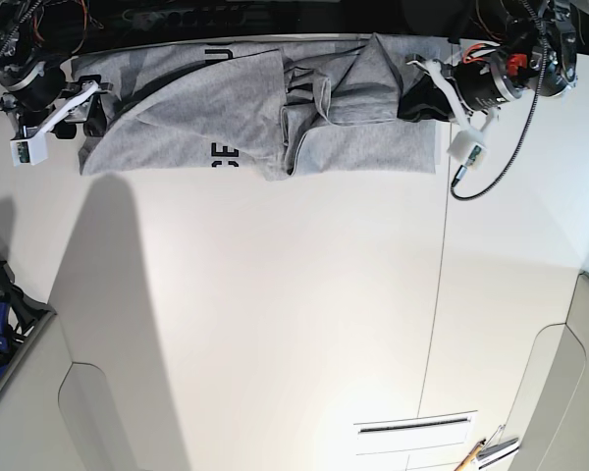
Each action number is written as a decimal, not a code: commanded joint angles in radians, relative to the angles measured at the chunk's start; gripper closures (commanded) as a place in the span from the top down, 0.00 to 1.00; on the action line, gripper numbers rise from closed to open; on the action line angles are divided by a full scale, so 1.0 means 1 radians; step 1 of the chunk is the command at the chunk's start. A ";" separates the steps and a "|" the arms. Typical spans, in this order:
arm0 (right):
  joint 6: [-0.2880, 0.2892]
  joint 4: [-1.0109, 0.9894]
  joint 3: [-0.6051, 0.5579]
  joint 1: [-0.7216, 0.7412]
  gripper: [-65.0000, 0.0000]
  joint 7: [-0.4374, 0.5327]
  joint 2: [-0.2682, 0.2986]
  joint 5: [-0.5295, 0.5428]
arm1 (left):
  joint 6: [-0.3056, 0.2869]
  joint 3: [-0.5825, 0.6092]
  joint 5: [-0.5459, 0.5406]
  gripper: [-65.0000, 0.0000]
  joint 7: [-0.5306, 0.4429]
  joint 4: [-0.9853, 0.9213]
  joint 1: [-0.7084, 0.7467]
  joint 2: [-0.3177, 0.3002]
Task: Fold the T-shirt properly
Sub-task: 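Fold the hem end with the left gripper toward the collar, then press the folded end flat with the left gripper and release it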
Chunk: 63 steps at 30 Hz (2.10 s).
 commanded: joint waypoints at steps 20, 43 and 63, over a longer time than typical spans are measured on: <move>0.003 0.015 0.006 0.002 0.45 0.092 0.014 -0.074 | -0.052 0.269 -0.296 0.00 0.028 0.063 -0.011 0.019; 0.097 -0.388 0.006 0.092 0.59 -0.020 0.124 0.332 | -0.052 0.232 -0.281 0.12 0.029 0.087 -0.011 0.014; 0.109 -0.396 0.006 0.134 0.00 -0.125 0.122 0.498 | -0.052 0.060 -0.257 0.12 0.080 0.103 0.008 0.013</move>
